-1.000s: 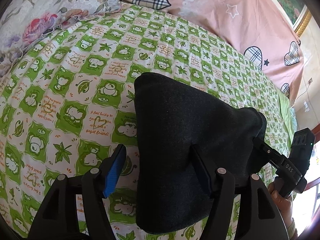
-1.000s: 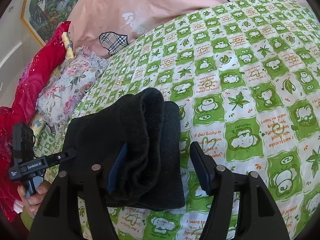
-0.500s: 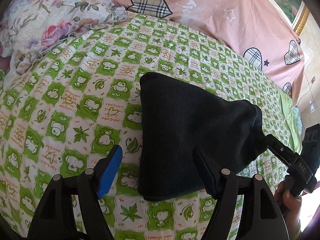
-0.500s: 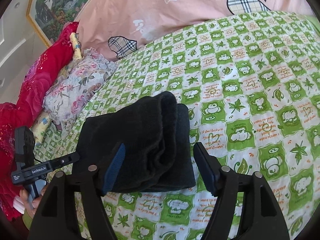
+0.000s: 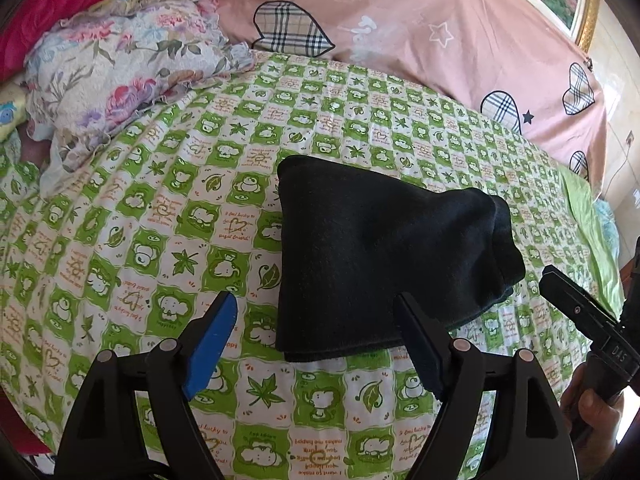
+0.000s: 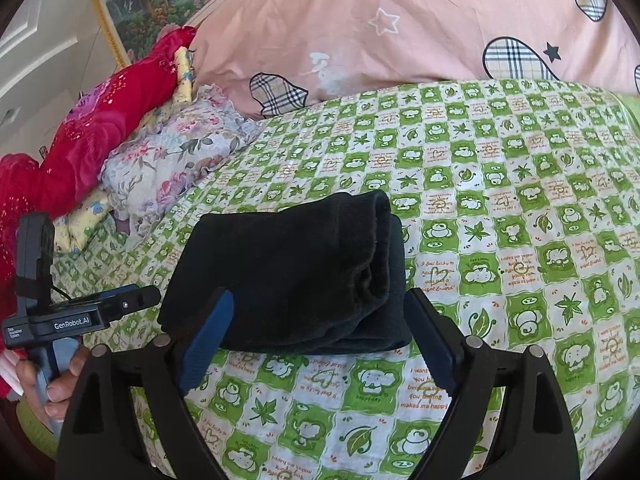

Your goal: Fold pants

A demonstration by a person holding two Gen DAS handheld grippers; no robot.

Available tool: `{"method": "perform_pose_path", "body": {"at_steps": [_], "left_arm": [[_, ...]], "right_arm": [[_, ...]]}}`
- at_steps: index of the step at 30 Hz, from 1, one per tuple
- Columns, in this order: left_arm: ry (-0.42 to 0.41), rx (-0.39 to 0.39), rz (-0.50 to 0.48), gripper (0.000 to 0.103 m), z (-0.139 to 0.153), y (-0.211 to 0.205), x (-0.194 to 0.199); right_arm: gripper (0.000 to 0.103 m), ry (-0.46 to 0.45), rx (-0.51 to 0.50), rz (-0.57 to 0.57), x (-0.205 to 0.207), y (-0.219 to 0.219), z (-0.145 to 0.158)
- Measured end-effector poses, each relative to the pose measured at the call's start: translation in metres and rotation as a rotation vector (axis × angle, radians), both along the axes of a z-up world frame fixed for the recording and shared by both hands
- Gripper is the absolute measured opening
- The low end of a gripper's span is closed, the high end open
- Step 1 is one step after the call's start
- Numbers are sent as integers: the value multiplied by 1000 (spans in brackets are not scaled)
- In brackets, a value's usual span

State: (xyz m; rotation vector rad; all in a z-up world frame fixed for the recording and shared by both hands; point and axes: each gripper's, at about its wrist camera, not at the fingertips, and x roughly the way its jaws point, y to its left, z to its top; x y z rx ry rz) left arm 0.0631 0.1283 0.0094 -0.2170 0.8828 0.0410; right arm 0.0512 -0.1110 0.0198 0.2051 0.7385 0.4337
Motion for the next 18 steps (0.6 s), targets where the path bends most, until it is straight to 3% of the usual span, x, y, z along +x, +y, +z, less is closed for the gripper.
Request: {"method": "perform_pose_path", "body": {"at_steps": [18], "left_arm": [[-56,113,22,82,6,-11,-30]], "right_arm": [[97,-84,-106,55,-28,27,5]]}}
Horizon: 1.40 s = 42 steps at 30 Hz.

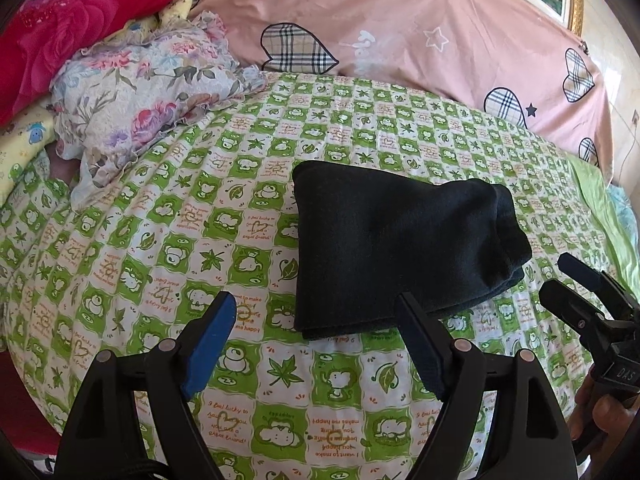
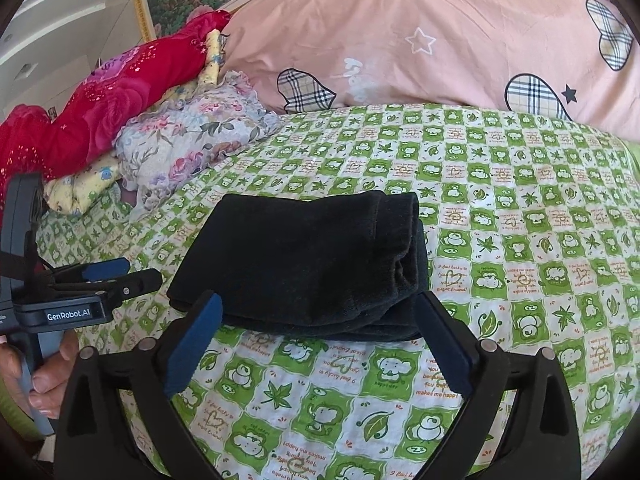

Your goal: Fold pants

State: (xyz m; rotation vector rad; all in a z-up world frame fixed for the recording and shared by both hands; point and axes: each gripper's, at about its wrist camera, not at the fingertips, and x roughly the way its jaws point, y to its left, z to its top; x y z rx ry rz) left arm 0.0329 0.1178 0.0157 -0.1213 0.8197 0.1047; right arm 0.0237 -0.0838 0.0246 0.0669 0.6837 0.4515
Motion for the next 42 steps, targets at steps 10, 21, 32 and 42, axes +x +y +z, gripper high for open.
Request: {"method": "perform_pose_path", "body": {"at_steps": [10,21,32,42], "left_arm": [[-10,30,11,83,4,1,-5],[0,74,-13,83,-7,-9,-7],[21,94,-10,83,-18,-12,-3],[25,119,-20,83,-24,-15,2]], "right_arm": [[101,-29,-29,29,-4,8,2],[102,-17,-27,34,-4,10,-7],[102,-11,-23,29,-2,10,-12],[102,-5,-23,31,4,15,-20]]}}
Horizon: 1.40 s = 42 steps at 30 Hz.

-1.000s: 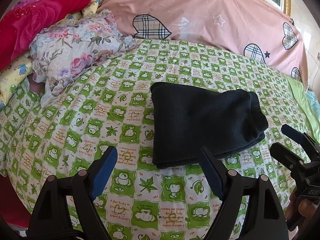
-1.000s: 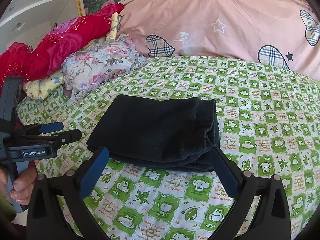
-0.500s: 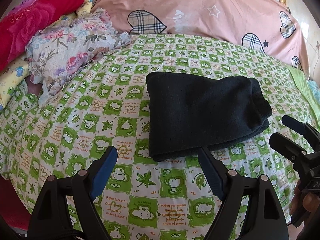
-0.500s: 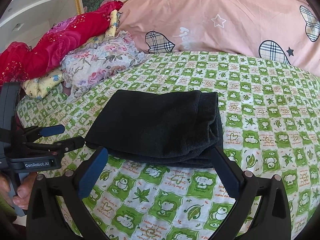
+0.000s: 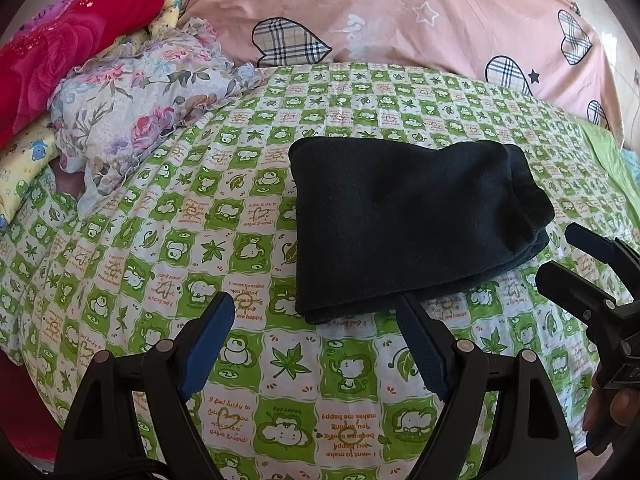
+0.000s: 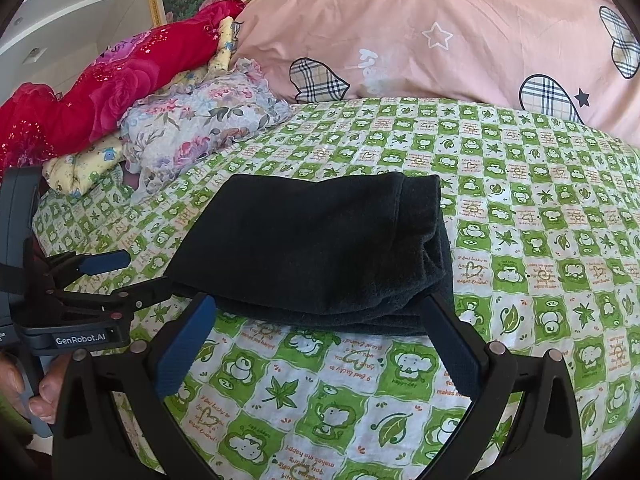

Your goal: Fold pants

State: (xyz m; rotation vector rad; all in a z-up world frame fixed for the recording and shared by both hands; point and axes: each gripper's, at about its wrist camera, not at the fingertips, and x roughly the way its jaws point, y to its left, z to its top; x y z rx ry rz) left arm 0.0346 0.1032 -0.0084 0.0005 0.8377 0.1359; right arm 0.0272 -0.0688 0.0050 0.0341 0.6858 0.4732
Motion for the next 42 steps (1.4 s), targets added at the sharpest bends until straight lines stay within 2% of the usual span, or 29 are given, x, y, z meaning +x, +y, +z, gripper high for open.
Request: {"method": "perform_pose_path", "body": {"at_steps": [22,42], "left_arm": [[-16,-1,27,83,-8,4,6],[-6,9,17,83,-12,2,9]], "right_arm": [[102,-49,5,24,-2,10,-10],[102,-43,15,23,1,9,-13]]}}
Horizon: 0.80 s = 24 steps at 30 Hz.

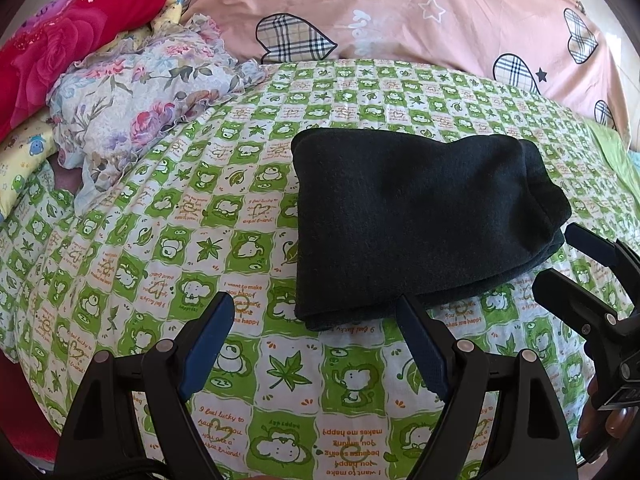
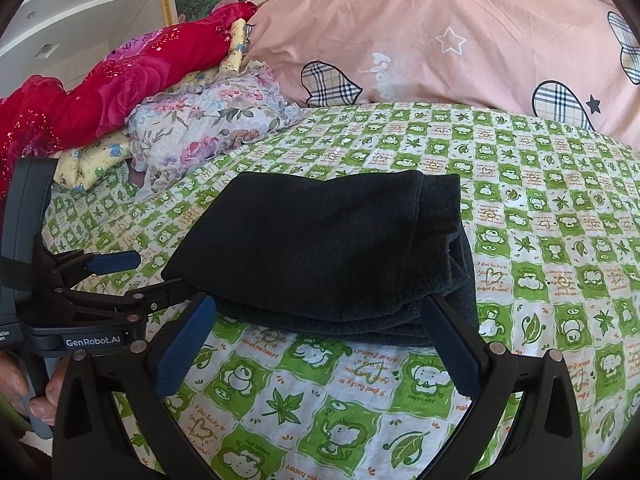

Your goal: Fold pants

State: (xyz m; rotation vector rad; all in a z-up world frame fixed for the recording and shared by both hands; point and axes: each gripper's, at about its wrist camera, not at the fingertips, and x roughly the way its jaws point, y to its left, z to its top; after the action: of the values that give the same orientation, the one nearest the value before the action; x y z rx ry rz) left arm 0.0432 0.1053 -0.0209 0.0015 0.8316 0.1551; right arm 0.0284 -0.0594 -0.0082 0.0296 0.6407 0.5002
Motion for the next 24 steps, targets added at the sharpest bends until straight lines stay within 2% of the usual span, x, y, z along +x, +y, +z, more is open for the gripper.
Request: {"method": "perform_pose_path", "body": {"at_steps": [24], "left_arm": [[-8,8,-4,84,0,0,0]], "right_arm": [[102,-1,3,1,2,1,-1]]}}
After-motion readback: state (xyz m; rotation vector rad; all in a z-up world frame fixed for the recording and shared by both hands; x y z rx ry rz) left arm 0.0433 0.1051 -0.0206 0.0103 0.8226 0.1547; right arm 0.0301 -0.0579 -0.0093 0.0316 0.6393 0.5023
